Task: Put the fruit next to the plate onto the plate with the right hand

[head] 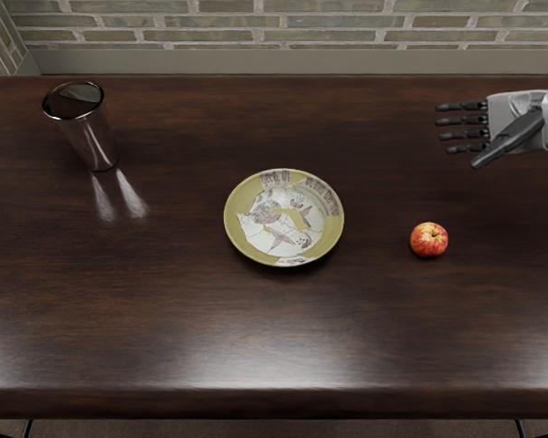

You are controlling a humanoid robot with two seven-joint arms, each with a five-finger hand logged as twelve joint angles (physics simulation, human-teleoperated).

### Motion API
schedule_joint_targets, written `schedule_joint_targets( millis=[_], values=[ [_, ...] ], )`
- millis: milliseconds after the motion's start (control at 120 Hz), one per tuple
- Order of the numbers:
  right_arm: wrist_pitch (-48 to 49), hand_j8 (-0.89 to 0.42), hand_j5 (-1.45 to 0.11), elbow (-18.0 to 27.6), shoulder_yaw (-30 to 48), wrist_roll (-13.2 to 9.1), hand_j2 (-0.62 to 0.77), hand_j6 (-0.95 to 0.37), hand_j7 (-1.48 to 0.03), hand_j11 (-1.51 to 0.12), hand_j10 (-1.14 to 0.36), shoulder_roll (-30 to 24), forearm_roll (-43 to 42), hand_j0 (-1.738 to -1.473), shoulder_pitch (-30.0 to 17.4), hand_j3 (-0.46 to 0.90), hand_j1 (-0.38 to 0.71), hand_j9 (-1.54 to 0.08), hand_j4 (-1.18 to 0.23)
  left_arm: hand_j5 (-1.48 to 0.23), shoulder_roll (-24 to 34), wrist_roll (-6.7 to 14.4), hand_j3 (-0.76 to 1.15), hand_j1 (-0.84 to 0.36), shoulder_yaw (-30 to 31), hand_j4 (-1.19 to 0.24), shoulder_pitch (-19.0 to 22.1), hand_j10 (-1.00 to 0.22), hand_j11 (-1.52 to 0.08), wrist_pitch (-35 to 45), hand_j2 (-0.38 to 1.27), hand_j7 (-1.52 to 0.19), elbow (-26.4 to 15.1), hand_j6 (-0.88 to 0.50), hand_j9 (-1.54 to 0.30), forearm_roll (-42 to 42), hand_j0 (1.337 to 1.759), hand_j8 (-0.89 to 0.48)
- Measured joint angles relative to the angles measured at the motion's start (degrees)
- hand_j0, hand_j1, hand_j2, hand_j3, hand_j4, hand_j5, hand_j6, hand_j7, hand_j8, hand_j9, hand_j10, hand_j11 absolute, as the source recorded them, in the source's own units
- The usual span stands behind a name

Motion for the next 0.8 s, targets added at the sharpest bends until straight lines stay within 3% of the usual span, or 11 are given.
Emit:
schedule_joint_targets(
  millis=[350,550,800],
  values=[
    [0.00,0.00,0.00,1.19,-0.02,0.00,0.00,0.00,0.00,0.00,0.00,1.48,-3.81,-1.658,1.00,0.00,-0.35,0.00,0.00,0.00,0.00,0.00,0.00,0.35,0.00,0.00,-0.04,0.00,0.00,0.00,0.00,0.00,0.07,0.00,0.00,0.00,1.658,0.00],
    [-0.01,0.00,0.00,11.25,-1.59,0.00,0.00,0.00,0.00,0.00,0.00,2.75,-14.09,-1.658,6.59,0.00,-0.35,0.00,0.00,0.00,0.00,0.00,0.00,0.35,0.00,0.00,-0.08,0.00,0.00,0.00,0.00,0.00,0.14,0.00,0.00,0.00,1.658,0.00],
    [-0.02,0.00,0.00,22.10,-19.67,0.00,0.00,0.00,0.00,0.00,0.00,3.54,-16.74,-1.658,21.58,0.00,-0.35,0.00,0.00,0.00,0.00,0.01,0.00,0.35,0.01,0.00,-0.08,0.00,0.00,0.00,0.00,0.00,0.15,0.00,0.00,0.00,1.658,0.00]
  ],
)
